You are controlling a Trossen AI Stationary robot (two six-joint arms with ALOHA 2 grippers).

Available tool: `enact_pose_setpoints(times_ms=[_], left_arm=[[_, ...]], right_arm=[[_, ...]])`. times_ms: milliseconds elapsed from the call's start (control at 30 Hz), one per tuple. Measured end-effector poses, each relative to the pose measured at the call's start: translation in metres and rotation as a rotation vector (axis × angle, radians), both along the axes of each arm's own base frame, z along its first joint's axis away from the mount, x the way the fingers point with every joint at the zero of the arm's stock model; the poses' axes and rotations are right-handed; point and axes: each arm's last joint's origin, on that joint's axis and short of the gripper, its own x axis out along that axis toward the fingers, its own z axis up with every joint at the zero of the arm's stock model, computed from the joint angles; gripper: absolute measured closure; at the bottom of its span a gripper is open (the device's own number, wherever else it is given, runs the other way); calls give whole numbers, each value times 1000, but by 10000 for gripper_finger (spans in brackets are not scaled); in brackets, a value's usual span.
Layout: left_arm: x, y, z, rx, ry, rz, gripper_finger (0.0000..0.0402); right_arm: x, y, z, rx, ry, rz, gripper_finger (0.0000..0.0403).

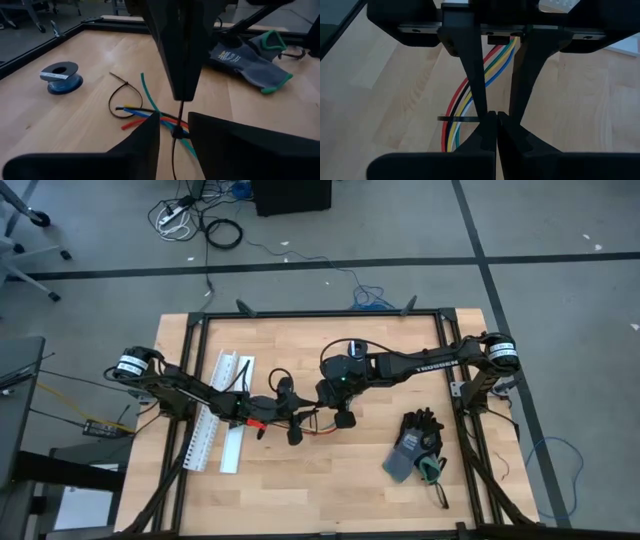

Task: Ziptie cables
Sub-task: Wrap the cables together using a ziptie

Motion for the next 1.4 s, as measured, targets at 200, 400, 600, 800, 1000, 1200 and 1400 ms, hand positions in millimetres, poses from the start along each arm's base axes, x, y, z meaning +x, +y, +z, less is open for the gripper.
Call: enact_pose_setpoints(times_ms=[200,400,600,800,1000,1200,1400], left_arm=[[0,0,0,1,-4,5,336],[0,0,0,3,0,7,363],[0,0,0,2,-1,7,380],[0,0,-2,6,16,8,380],[0,0,-5,-2,25,11,380],[1,0,-11,-6,44,15,380],[3,0,-15,-9,42,16,380]], right_arm=[[0,0,0,0,0,0,403],[0,0,0,0,-1,-1,403],[0,0,0,-6,-5,-7,403],[0,-1,0,-24,-6,-17,403],[-1,-1,3,-35,-7,-30,403],[-5,-2,8,-45,-9,-41,403],[-10,-2,15,-46,-18,-42,403]])
